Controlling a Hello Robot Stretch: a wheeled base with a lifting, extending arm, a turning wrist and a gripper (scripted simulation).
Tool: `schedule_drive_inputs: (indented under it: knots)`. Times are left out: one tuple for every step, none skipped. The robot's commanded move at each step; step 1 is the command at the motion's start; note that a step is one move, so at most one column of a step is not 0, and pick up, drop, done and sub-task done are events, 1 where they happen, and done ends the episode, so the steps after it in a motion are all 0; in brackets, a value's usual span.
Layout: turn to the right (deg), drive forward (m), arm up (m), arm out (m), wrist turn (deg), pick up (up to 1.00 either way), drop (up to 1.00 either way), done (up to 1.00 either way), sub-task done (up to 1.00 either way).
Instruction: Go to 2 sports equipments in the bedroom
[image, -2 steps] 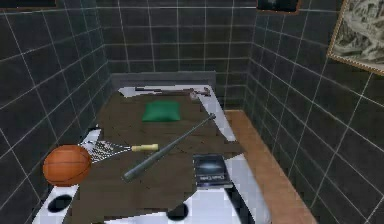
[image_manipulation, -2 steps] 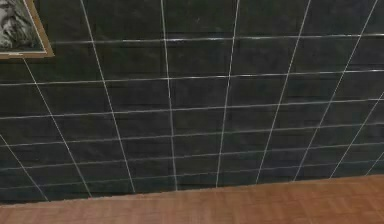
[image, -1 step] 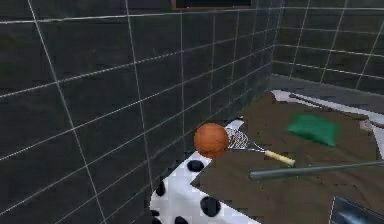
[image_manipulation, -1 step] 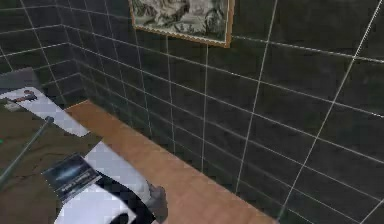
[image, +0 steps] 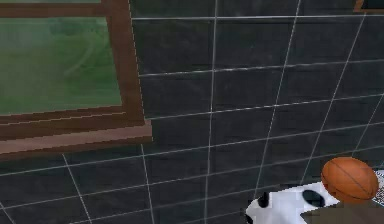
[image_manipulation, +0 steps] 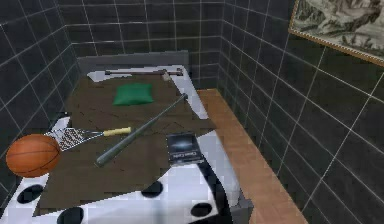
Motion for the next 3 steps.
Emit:
schedule_drive_inputs:
  knots:
    - [0.0,0.1,0.0,0.0,0.0,0.0,0.0,0.0,0.0]
    - [45.0,0.0,0.0,0.0,0.0,0.0,0.0,0.0,0.0]
    - [0.0,0.0,0.0,0.0,0.0,0.0,0.0,1.0,0.0]
